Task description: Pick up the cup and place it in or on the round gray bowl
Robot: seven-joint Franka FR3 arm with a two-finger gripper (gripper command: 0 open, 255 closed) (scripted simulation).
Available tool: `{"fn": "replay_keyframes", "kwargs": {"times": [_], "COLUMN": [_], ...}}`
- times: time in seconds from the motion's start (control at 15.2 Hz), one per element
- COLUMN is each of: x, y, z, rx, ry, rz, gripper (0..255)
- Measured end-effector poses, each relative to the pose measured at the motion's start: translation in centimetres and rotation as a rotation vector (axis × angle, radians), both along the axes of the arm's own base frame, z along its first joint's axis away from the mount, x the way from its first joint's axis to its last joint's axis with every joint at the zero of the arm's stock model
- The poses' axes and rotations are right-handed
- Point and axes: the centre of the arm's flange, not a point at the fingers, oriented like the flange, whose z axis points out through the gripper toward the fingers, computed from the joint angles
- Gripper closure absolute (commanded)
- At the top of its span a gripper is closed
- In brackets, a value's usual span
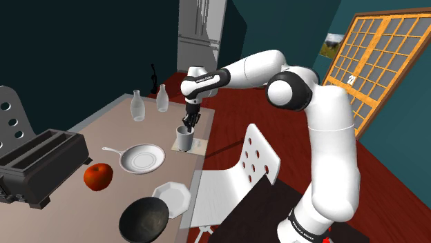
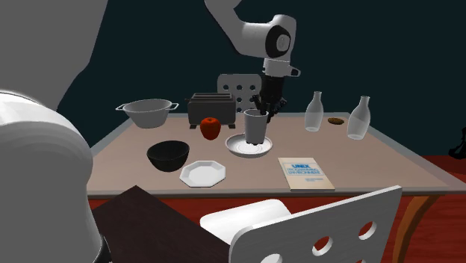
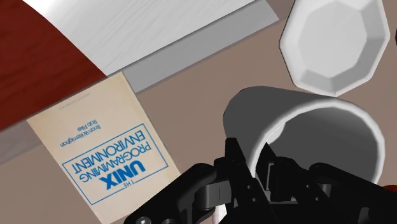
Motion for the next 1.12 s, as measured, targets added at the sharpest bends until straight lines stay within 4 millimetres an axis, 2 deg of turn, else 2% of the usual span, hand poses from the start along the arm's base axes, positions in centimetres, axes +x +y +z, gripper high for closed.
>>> {"fn": "replay_keyframes", "kwargs": {"times": [0.13, 0.33, 1.12], "x": [-0.4, -2.0, -9.0], "y": [0.5, 3.3, 17.4], "z": [0.7, 1.3, 3.1], "rx": [0.000, 0.001, 0.000], "ry": [0.000, 0.000, 0.000], "rz": [0.000, 0.000, 0.001], "gripper": [255, 255, 255]}}
